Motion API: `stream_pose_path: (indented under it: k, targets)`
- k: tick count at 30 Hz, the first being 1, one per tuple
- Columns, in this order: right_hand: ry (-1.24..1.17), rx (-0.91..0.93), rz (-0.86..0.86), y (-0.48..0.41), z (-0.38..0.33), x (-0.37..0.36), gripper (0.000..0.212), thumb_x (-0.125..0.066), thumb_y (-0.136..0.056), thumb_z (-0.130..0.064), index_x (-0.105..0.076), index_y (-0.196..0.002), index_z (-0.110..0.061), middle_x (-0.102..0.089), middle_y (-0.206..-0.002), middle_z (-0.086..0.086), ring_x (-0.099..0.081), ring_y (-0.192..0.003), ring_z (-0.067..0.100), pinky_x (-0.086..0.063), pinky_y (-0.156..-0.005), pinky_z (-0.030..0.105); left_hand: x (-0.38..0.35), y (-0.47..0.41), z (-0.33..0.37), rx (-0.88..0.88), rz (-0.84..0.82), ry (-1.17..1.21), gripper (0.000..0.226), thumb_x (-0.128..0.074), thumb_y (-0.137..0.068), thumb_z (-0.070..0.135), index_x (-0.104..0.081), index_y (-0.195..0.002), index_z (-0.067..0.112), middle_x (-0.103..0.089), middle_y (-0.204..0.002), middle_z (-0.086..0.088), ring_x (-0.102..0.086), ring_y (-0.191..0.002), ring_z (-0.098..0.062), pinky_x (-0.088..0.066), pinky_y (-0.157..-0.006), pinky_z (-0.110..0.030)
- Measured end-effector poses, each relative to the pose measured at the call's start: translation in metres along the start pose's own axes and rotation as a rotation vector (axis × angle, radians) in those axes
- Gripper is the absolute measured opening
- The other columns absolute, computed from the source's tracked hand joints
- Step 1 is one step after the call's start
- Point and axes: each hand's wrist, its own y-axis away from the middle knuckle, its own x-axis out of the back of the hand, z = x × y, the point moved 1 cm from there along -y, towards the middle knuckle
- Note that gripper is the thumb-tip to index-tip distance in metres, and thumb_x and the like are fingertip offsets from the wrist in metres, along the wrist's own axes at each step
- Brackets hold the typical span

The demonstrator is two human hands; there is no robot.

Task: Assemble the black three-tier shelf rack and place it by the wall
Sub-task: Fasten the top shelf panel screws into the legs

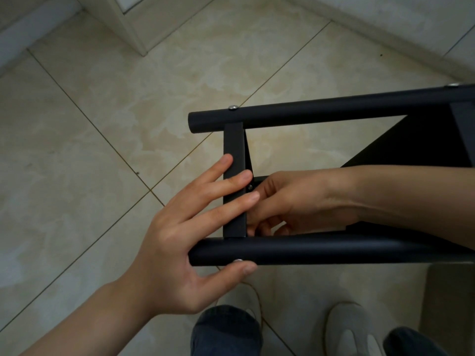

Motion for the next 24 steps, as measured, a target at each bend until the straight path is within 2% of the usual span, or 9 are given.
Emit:
stream_pose_path:
  k: [6,13,17,21,24]
  targets:
    - [0.016,-0.041,0.0,0.0019,-0.001,-0.0004,0.017,-0.062,-0.096,-0.025,-0.074,-0.087,-0.017,-0.068,-0.083,-0.001,-0.056,-0.078,0.013,-0.045,-0.079,0.031,0.0005,0.0,0.0004,0.002,-0.005,0.002,0.059,-0.064,-0.093,0.042,-0.052,-0.139,0.007,-0.048,-0.15,-0.01,-0.032,-0.15,-0.034,-0.034,-0.118,-0.048]
    - [0.033,-0.081,0.029,-0.0008,0.0002,-0.0035,0.02,-0.061,-0.096,-0.028,-0.072,-0.1,-0.012,-0.064,-0.075,-0.002,-0.054,-0.071,0.011,-0.046,-0.073,0.029,0.0002,-0.0009,0.0007,0.001,-0.007,-0.007,0.057,-0.067,-0.089,0.038,-0.056,-0.133,0.004,-0.049,-0.148,-0.012,-0.032,-0.15,-0.035,-0.035,-0.118,-0.048]
    - [0.017,-0.11,-0.013,0.0015,-0.0019,-0.0008,0.017,-0.058,-0.095,-0.024,-0.07,-0.101,-0.014,-0.064,-0.078,-0.002,-0.054,-0.073,0.012,-0.04,-0.081,0.035,0.0007,-0.0004,0.0013,-0.001,-0.005,-0.006,0.056,-0.066,-0.09,0.039,-0.055,-0.133,0.004,-0.049,-0.149,-0.012,-0.032,-0.15,-0.035,-0.035,-0.118,-0.047]
    - [0.027,-0.115,-0.008,0.0015,-0.0033,-0.0007,0.016,-0.059,-0.094,-0.026,-0.071,-0.092,-0.016,-0.065,-0.076,-0.003,-0.056,-0.07,0.01,-0.042,-0.078,0.032,0.0001,-0.0015,0.0016,-0.001,-0.004,-0.007,0.056,-0.069,-0.087,0.036,-0.057,-0.133,0.007,-0.049,-0.148,-0.013,-0.033,-0.15,-0.035,-0.035,-0.118,-0.048]
    - [0.043,-0.117,0.02,-0.0012,-0.001,-0.0032,0.023,-0.06,-0.094,-0.029,-0.071,-0.104,-0.012,-0.065,-0.077,-0.003,-0.058,-0.075,0.012,-0.046,-0.078,0.031,0.0001,-0.0002,0.0014,0.004,0.001,0.006,0.058,-0.065,-0.092,0.041,-0.053,-0.138,0.008,-0.048,-0.149,-0.011,-0.032,-0.15,-0.034,-0.034,-0.118,-0.047]
